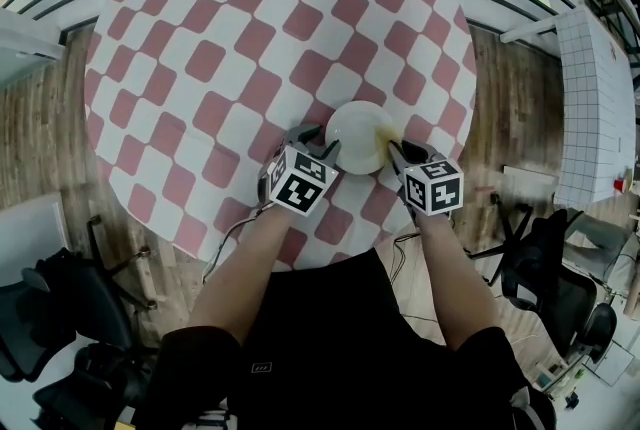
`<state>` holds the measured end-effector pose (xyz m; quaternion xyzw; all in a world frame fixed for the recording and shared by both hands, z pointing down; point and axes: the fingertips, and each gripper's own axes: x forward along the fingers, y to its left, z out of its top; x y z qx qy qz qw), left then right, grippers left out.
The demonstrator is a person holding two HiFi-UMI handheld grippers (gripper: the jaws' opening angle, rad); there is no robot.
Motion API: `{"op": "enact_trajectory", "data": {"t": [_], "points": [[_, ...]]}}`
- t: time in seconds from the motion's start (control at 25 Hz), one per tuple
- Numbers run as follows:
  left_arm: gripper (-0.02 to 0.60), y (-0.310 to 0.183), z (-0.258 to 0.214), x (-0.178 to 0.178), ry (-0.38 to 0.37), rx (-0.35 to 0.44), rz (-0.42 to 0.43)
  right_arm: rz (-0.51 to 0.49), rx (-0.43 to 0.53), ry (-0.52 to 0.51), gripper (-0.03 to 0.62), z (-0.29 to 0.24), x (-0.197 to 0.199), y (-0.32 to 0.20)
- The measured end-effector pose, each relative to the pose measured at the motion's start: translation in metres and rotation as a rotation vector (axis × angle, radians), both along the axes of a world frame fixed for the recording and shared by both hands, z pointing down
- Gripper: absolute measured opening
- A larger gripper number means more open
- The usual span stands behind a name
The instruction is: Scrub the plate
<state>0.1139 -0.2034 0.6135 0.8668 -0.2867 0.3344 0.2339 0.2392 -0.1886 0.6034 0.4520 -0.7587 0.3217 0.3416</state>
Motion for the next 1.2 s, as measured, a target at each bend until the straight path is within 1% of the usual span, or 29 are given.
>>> {"op": "enact_trajectory", "data": {"t": [0.2,0.28,0.32,0.4,0.52,0.6,0.68,0.76,0.88,1.08,1.2], "points": [[0.167,0.000,0.001,-0.001,-0.001,-0.004,0.001,0.103,0.053,0.112,0.052,-0.006,0.042,-0.025],[0.166,0.000,0.001,0.000,-0.003,-0.005,0.001,0.144,0.099,0.111,0.052,-0.021,0.050,-0.037],[0.166,0.000,0.001,0.000,-0.003,-0.004,0.001,0.142,0.125,0.092,0.052,-0.030,0.045,-0.042],[0.166,-0.001,0.000,0.000,-0.005,-0.002,0.001,0.084,0.152,0.026,0.052,-0.045,0.016,-0.049],[0.166,0.000,0.001,-0.001,-0.009,-0.001,-0.002,-0.048,0.107,-0.059,0.052,-0.042,-0.041,-0.044],[0.166,0.000,0.001,0.000,-0.009,-0.002,-0.001,-0.125,0.051,-0.070,0.052,-0.029,-0.069,-0.035],[0.166,0.000,0.001,0.001,-0.011,-0.004,0.000,-0.186,0.001,-0.055,0.052,-0.015,-0.088,-0.026],[0.164,0.000,0.001,0.001,-0.014,-0.004,0.001,-0.219,-0.017,-0.018,0.052,-0.005,-0.095,-0.022],[0.166,0.000,0.000,0.001,-0.008,0.000,0.000,-0.235,-0.007,0.036,0.052,0.004,-0.094,-0.024],[0.166,0.000,0.000,0.000,-0.005,0.004,0.000,-0.223,0.030,0.095,0.052,0.006,-0.084,-0.038],[0.166,-0.001,0.000,0.000,-0.003,0.007,-0.001,-0.212,0.036,0.112,0.052,0.006,-0.075,-0.044]]}}
